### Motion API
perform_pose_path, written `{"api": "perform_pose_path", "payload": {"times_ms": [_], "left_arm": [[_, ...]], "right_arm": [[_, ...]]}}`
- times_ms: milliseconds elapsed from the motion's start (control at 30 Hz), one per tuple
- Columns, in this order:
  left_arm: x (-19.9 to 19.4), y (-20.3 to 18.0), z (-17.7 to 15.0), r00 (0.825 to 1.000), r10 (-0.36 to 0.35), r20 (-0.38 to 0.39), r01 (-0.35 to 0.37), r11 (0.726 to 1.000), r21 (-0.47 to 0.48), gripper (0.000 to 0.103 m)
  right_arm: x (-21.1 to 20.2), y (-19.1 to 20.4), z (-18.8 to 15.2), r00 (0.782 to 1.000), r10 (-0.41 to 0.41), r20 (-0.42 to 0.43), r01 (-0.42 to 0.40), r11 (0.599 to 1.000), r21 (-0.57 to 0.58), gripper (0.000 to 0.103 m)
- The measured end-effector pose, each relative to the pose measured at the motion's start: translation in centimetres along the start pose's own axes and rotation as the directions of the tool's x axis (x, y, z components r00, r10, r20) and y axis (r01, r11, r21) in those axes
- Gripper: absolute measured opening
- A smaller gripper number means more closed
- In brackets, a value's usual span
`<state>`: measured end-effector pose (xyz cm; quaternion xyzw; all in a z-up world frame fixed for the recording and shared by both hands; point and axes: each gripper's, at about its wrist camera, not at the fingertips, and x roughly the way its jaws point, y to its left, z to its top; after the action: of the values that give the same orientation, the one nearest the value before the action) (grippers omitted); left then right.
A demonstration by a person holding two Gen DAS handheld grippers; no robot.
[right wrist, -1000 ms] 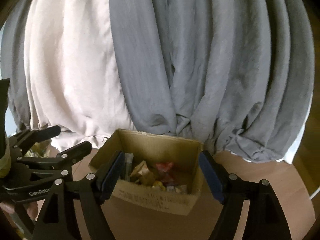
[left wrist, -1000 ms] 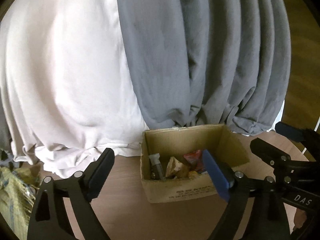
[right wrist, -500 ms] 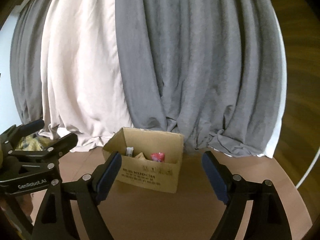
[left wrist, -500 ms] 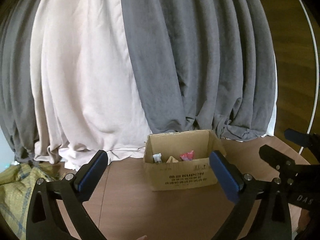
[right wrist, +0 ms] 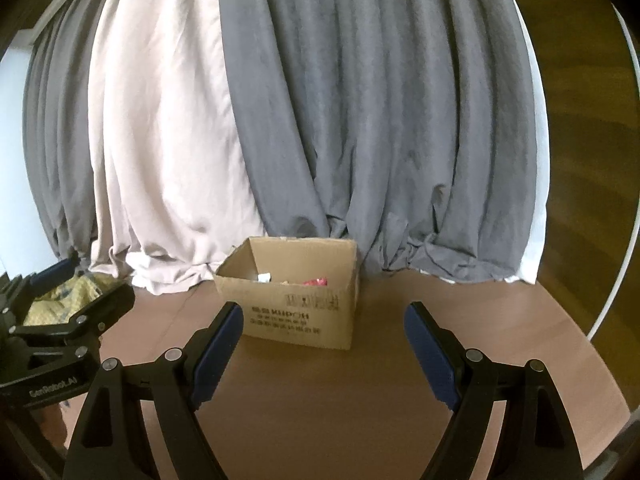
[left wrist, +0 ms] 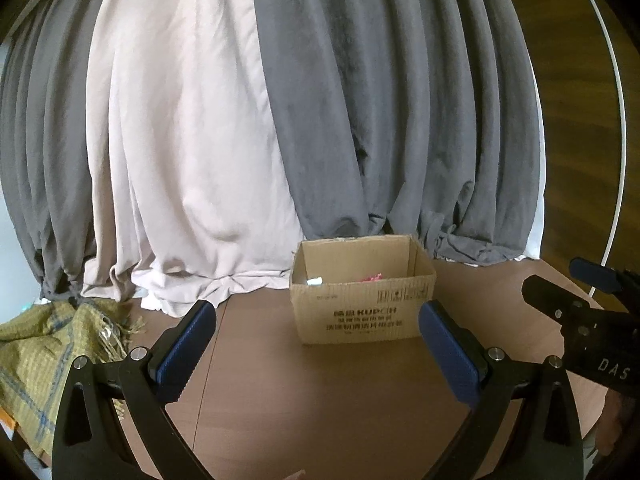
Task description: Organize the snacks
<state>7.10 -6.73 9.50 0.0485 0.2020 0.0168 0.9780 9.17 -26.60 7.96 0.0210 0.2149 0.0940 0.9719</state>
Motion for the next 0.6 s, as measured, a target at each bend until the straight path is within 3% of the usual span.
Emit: {"api": "perform_pose_path", "payload": {"times_ms": [267,600], "left_arm": [[-0.5,0.7,-0.8,1.0,0.007,-0.006,-0.007,1.0,-0.014,0.103],[-0.2,1.5,-1.0,1.0,-0.017,-0.012,0.017,0.999,-0.029,0.103]], "right_arm": [[-0.3,0.6,-1.2,0.999,-0.01,-0.039,0.009,1.0,-0.009,0.083],[-0.7,2.0,-1.3,0.999,-0.037,-0.019,0.036,0.997,-0.064,0.083]]}}
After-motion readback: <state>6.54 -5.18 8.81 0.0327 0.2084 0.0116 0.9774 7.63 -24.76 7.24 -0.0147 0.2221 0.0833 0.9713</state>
